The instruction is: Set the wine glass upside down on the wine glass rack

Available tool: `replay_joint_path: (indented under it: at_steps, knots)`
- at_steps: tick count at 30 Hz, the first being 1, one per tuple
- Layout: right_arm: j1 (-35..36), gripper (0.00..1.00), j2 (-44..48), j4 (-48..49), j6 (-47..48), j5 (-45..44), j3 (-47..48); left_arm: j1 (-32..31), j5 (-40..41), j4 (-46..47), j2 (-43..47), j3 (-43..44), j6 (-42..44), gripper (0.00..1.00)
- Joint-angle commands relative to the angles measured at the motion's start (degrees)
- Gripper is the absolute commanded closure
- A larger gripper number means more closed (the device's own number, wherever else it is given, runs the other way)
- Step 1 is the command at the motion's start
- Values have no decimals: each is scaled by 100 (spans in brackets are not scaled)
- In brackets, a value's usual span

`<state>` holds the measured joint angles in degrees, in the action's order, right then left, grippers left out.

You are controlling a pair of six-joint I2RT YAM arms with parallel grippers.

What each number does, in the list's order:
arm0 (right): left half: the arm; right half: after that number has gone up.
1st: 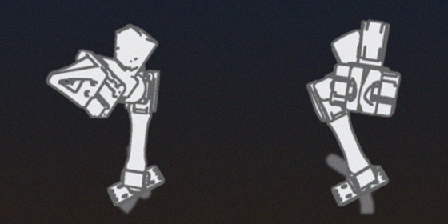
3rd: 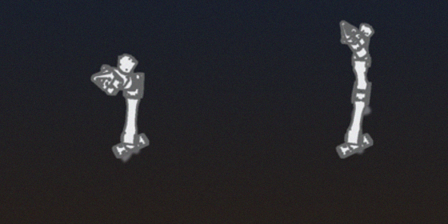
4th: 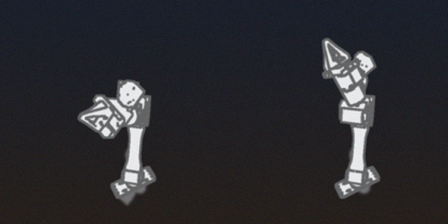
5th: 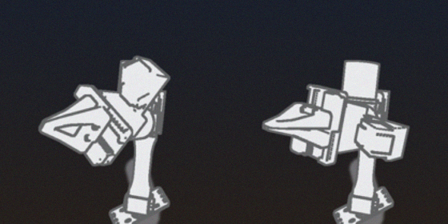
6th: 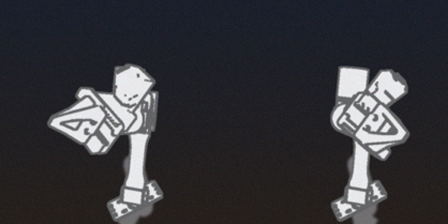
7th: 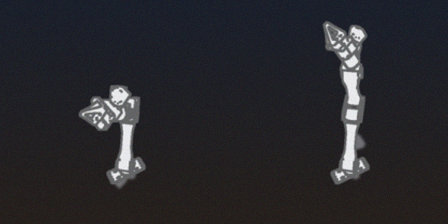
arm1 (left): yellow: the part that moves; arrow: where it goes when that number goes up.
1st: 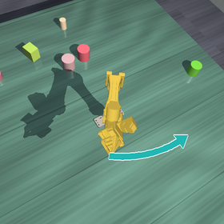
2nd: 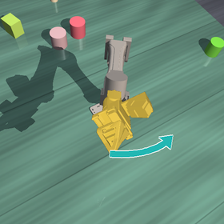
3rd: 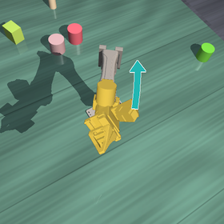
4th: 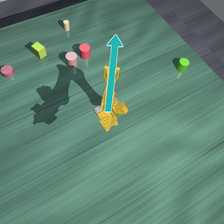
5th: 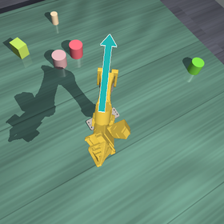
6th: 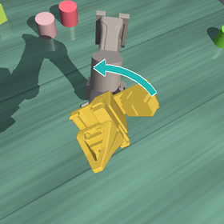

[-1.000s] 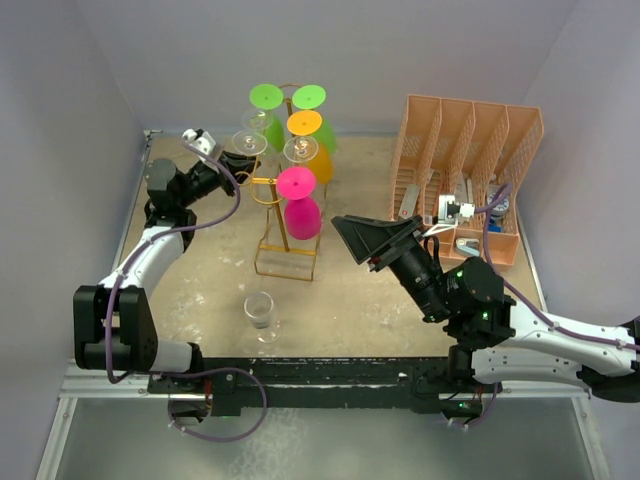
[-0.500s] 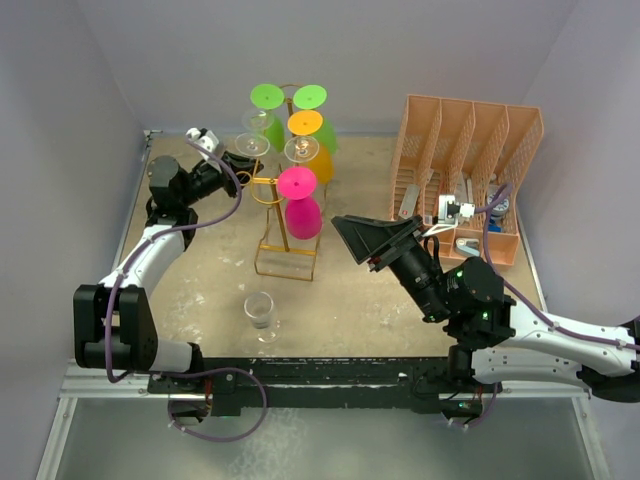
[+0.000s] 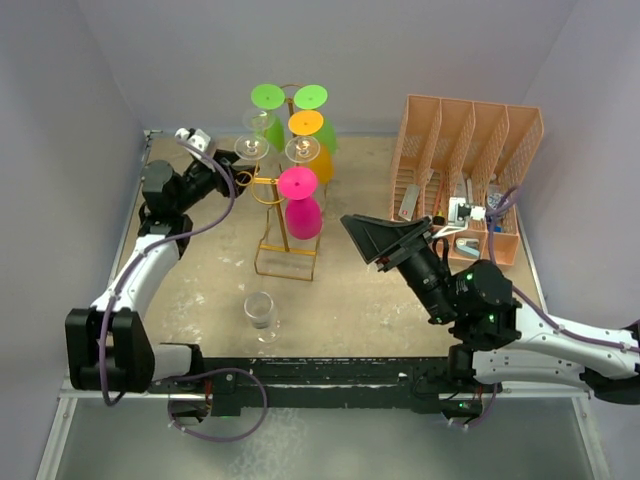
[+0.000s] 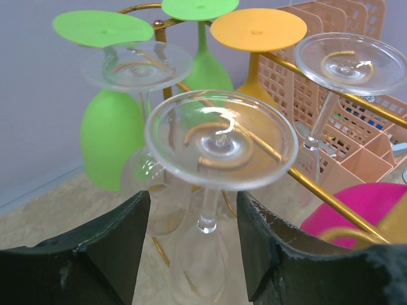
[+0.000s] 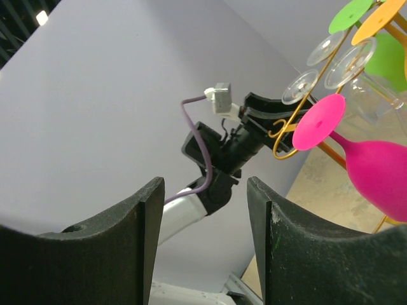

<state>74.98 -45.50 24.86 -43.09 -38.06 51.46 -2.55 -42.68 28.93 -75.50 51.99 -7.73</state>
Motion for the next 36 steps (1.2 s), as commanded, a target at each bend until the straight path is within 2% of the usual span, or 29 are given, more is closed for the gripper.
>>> replay_joint_path:
  at_steps: [1, 6, 11, 16, 20, 22, 24, 26, 28, 32, 36]
  knots:
    - [12, 42, 20, 295, 24, -100, -123, 52, 717, -318, 692, -385, -19, 44]
    - [14, 42, -110, 133, -92, -33, -127, 44, 1192, -883, 1271, -830, -11, 40]
    - [8, 41, -347, -48, -98, 60, -62, 44, 2009, -2147, 1671, -580, 386, 38]
    - [14, 41, -667, -434, 36, 134, 148, 51, 2923, -2842, 2149, -477, 469, 38]
    - [11, 40, -1099, -921, 503, 371, 557, 45, 3589, -3064, 2714, -476, 500, 38]
    - [9, 42, -1422, -1374, 952, 668, 919, 44, 3806, -3280, 3014, -391, 439, 42]
    - [26, 44, -1795, -1986, 1360, 985, 1403, 48, 4290, -3427, 3352, -287, -111, 44]
    - [54, 44, -2213, -2614, 1660, 1137, 1899, 49, 4993, -3831, 3574, -54, -966, 38]
    - [115, 45, -2560, -3164, 1866, 1253, 2278, 49, 5303, -4613, 3587, 405, -1336, 34]
    - [344, 45, -3081, -3773, 2022, 1342, 2693, 46, 5276, -5784, 3574, 1095, -1391, 29]
    - [591, 45, -3514, -4026, 1931, 1461, 2835, 44, 5895, -5956, 3949, 1153, -1550, 17]
